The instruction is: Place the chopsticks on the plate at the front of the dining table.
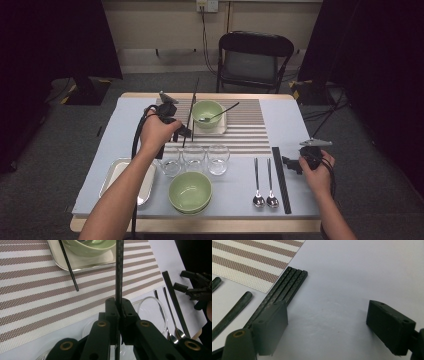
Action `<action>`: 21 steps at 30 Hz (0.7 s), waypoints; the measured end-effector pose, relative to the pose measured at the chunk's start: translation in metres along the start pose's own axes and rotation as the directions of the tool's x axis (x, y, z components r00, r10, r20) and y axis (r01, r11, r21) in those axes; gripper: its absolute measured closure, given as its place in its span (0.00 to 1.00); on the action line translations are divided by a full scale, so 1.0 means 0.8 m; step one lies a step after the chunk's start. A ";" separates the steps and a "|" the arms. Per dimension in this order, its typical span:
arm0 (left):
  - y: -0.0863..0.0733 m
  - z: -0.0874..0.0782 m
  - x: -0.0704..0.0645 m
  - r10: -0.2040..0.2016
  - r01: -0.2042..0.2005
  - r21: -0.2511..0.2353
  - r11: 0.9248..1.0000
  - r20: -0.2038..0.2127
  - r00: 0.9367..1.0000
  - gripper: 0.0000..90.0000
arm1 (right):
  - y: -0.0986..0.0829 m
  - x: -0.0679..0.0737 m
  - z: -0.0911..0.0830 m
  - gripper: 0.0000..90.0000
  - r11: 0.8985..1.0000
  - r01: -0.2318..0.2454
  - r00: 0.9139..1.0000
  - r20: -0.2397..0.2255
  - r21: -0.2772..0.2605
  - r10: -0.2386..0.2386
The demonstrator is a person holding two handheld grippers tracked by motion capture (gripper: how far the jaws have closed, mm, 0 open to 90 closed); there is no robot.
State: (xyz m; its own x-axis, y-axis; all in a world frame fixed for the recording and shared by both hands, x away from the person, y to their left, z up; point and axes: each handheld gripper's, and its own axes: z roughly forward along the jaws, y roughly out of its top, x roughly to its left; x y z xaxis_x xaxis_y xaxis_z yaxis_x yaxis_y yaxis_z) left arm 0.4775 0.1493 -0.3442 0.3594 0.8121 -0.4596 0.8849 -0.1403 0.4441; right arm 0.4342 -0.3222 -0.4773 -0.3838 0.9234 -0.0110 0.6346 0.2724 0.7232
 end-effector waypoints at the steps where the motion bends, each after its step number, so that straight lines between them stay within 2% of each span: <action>1: 0.000 0.000 0.000 -0.001 0.001 -0.004 1.000 0.005 1.000 0.96 | 0.000 0.000 0.000 0.18 1.000 0.000 1.000 0.000 0.002 0.000; 7: 0.002 0.004 -0.001 -0.004 0.004 -0.010 1.000 -0.010 1.000 0.96 | -0.001 0.000 0.000 0.18 1.000 0.000 1.000 0.000 -0.005 0.000; 8: 0.002 0.005 0.000 -0.005 0.005 -0.006 1.000 -0.002 1.000 0.96 | -0.001 0.001 0.000 0.18 1.000 0.001 1.000 0.002 -0.004 -0.001; 13: 0.004 0.010 0.000 -0.023 0.022 -0.017 1.000 -0.010 1.000 0.96 | -0.001 0.001 0.000 0.18 1.000 0.000 1.000 0.002 -0.004 0.000; 16: 0.007 0.012 0.005 -0.013 0.013 -0.013 1.000 -0.012 1.000 0.96 | -0.001 0.000 0.000 0.18 1.000 0.001 1.000 0.000 -0.006 -0.001; 17: 0.008 0.014 0.005 -0.031 0.031 -0.027 0.999 -0.014 0.999 0.96 | -0.001 0.000 0.000 0.18 1.000 0.001 1.000 -0.001 -0.007 -0.001; 20: 0.010 0.016 0.009 -0.034 0.033 -0.030 0.999 -0.016 0.999 0.96 | -0.001 0.001 0.000 0.18 1.000 0.000 1.000 0.001 -0.005 0.000; 21: 0.011 0.017 0.009 -0.046 0.046 -0.035 0.998 -0.015 0.999 0.96 | -0.001 0.001 0.000 0.18 1.000 0.001 1.000 0.001 -0.005 -0.001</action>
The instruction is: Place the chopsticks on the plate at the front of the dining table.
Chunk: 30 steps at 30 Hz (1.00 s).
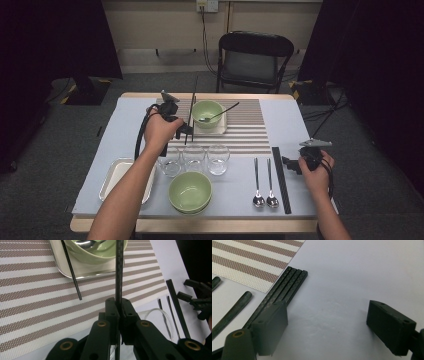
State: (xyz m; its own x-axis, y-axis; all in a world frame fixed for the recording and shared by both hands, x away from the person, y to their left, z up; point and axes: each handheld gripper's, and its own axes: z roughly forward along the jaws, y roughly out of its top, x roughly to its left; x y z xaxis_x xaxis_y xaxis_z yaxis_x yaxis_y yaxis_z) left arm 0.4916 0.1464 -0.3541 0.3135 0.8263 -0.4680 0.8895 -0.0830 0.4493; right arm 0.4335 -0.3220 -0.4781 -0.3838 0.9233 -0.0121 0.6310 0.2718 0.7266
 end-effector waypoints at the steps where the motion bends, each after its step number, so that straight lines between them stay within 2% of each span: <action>1: 0.000 0.001 0.001 -0.006 0.006 -0.005 1.000 0.002 1.000 0.96 | 0.000 0.000 0.000 0.18 1.000 -0.001 1.000 0.000 0.000 0.001; 4: 0.001 0.000 0.001 -0.017 0.017 -0.013 1.000 0.001 1.000 0.96 | 0.000 0.000 0.000 0.18 1.000 0.000 1.000 -0.002 -0.002 0.000; 6: 0.001 -0.001 0.004 -0.006 0.006 -0.012 1.000 -0.007 1.000 0.96 | 0.000 0.000 0.000 0.18 1.000 0.000 1.000 -0.002 -0.001 0.000; 8: 0.001 -0.001 0.004 -0.020 0.020 -0.013 1.000 -0.009 1.000 0.96 | 0.000 0.000 0.000 0.18 1.000 0.000 1.000 -0.002 -0.002 0.000; 11: 0.001 -0.002 0.007 -0.008 0.008 -0.012 1.000 -0.019 1.000 0.96 | 0.000 -0.001 0.000 0.18 1.000 0.000 1.000 -0.002 -0.001 0.000; 15: 0.001 -0.001 0.007 -0.013 0.012 -0.018 1.000 -0.032 0.999 0.96 | 0.000 -0.001 0.000 0.18 1.000 -0.004 1.000 -0.005 -0.001 0.004; 19: 0.002 0.001 0.008 -0.008 0.008 -0.015 1.000 -0.026 1.000 0.96 | 0.000 -0.001 0.001 0.18 1.000 -0.003 1.000 -0.008 -0.002 0.003; 27: 0.002 0.004 0.012 -0.037 0.036 -0.026 0.999 -0.030 0.999 0.96 | 0.000 -0.002 0.001 0.18 1.000 -0.004 1.000 -0.010 -0.001 0.004; 30: 0.004 0.006 0.017 -0.024 0.023 -0.030 0.999 -0.038 0.999 0.96 | 0.000 -0.001 0.001 0.18 1.000 -0.003 1.000 -0.008 -0.002 0.003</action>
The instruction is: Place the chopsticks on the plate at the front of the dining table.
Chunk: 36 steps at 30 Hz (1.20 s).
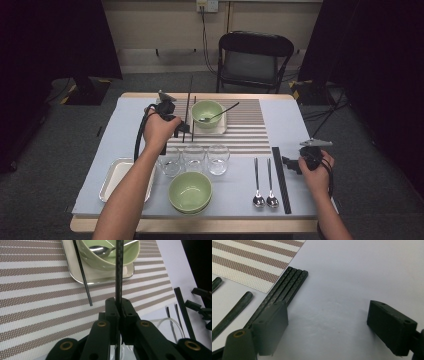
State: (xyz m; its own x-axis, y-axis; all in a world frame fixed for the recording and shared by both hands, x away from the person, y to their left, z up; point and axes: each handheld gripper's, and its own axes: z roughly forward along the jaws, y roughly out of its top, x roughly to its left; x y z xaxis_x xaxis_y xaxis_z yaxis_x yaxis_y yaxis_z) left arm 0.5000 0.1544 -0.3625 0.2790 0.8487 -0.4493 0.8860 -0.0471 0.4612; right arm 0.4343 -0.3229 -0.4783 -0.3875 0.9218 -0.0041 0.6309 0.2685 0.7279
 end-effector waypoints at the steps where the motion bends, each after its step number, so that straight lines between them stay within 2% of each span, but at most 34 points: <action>1: 0.001 0.001 0.002 0.003 -0.003 0.001 1.000 -0.003 1.000 0.96 | 0.000 0.000 0.000 0.18 1.000 -0.001 1.000 0.001 0.002 0.001; 6: 0.000 0.008 0.006 -0.012 0.012 -0.006 1.000 -0.015 1.000 0.96 | 0.000 0.000 0.000 0.18 1.000 -0.003 1.000 -0.003 0.001 0.003; 7: 0.001 0.009 0.007 -0.001 0.001 -0.004 1.000 -0.016 1.000 0.96 | 0.000 0.000 0.000 0.18 1.000 -0.002 1.000 -0.002 0.001 0.002; 14: 0.001 0.020 0.011 -0.013 0.012 -0.012 1.000 -0.030 0.999 0.96 | 0.000 0.000 0.000 0.18 1.000 -0.002 1.000 -0.002 0.001 0.002; 17: 0.002 0.022 0.013 -0.032 0.031 -0.019 0.999 -0.034 0.999 0.96 | 0.000 0.000 0.000 0.18 1.000 0.000 1.000 -0.001 0.000 0.000; 21: 0.003 0.025 0.017 -0.035 0.034 -0.016 0.999 -0.042 0.999 0.96 | 0.000 0.000 0.000 0.18 1.000 -0.001 1.000 0.001 0.001 0.001; 22: 0.003 0.026 0.016 -0.048 0.047 -0.023 0.999 -0.051 0.998 0.96 | 0.000 0.000 0.000 0.18 1.000 0.000 1.000 0.001 0.001 0.000; 23: 0.003 0.027 0.017 -0.036 0.035 -0.020 0.999 -0.044 0.998 0.96 | 0.000 0.000 0.000 0.18 1.000 0.000 1.000 0.002 0.002 0.000; 29: 0.004 0.033 0.020 -0.054 0.053 -0.031 0.998 -0.045 0.998 0.96 | 0.000 0.001 0.000 0.18 1.000 0.003 1.000 0.003 0.000 -0.003; 32: 0.005 0.036 0.022 -0.054 0.052 -0.034 0.998 -0.057 0.997 0.96 | 0.000 0.001 0.000 0.18 1.000 0.003 1.000 0.005 0.000 -0.003; 33: 0.006 0.037 0.023 -0.065 0.062 -0.041 0.997 -0.058 0.996 0.96 | 0.000 0.001 0.000 0.18 1.000 0.005 1.000 0.005 0.001 -0.005; 34: 0.006 0.037 0.025 -0.057 0.055 -0.037 0.998 -0.062 0.996 0.96 | 0.000 0.001 -0.001 0.18 1.000 0.003 1.000 0.004 0.001 -0.003; 36: 0.007 0.040 0.026 -0.067 0.065 -0.034 0.997 -0.061 0.996 0.96 | 0.000 0.001 0.000 0.18 1.000 0.003 1.000 0.004 0.001 -0.003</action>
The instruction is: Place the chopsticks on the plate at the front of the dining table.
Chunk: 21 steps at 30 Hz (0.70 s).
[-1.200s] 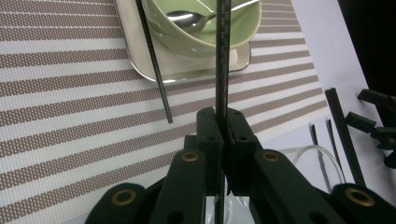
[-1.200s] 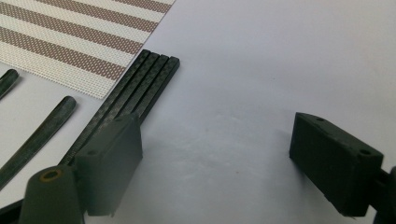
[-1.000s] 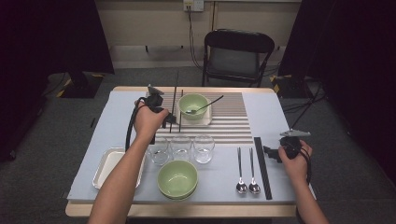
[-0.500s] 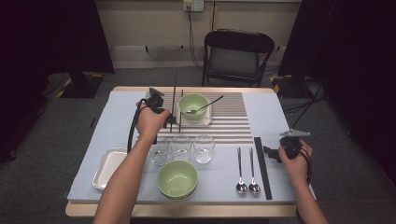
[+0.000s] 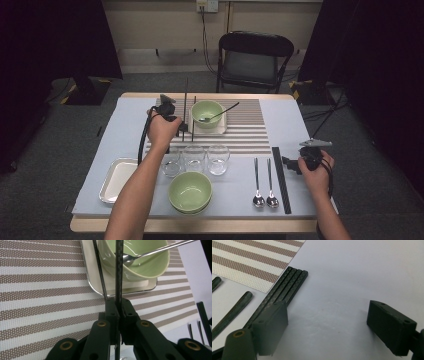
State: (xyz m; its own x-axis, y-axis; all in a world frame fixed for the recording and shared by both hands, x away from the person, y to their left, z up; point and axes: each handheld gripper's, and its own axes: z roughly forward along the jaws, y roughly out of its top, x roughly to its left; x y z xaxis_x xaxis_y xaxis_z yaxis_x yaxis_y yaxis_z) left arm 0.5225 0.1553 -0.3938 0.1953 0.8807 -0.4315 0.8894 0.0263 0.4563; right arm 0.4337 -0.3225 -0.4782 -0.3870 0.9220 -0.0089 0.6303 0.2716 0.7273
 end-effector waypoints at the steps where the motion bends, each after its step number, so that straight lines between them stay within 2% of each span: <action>1: 0.000 0.001 0.001 -0.002 0.002 0.002 1.000 -0.004 1.000 0.96 | 0.000 0.000 0.000 0.18 1.000 -0.001 1.000 0.000 0.000 0.001; 6: 0.000 0.008 0.001 -0.002 0.002 0.003 1.000 -0.014 1.000 0.96 | 0.000 0.000 0.000 0.18 1.000 -0.001 1.000 0.000 0.000 0.001; 12: 0.001 0.011 -0.002 -0.009 0.009 -0.018 1.000 -0.023 1.000 0.96 | 0.000 0.000 0.000 0.18 1.000 -0.002 1.000 -0.001 0.000 0.002; 18: 0.001 0.012 0.005 -0.019 0.018 -0.012 1.000 -0.038 0.999 0.96 | 0.000 0.000 0.000 0.18 1.000 0.000 1.000 -0.001 0.000 0.000; 19: 0.001 0.012 0.005 -0.034 0.033 -0.020 0.999 -0.041 0.999 0.96 | 0.000 0.000 0.000 0.18 1.000 0.000 1.000 0.000 0.000 0.000; 21: 0.001 0.011 0.009 -0.026 0.025 -0.014 1.000 -0.044 0.999 0.96 | 0.000 0.000 0.000 0.18 1.000 0.000 1.000 0.000 -0.001 0.000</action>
State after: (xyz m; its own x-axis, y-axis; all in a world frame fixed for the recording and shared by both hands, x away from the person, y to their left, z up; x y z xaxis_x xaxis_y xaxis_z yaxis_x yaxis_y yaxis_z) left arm 0.5285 0.1575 -0.4031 0.1541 0.8995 -0.4089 0.8880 0.0554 0.4564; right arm 0.4337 -0.3225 -0.4782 -0.3871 0.9220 -0.0086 0.6300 0.2713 0.7276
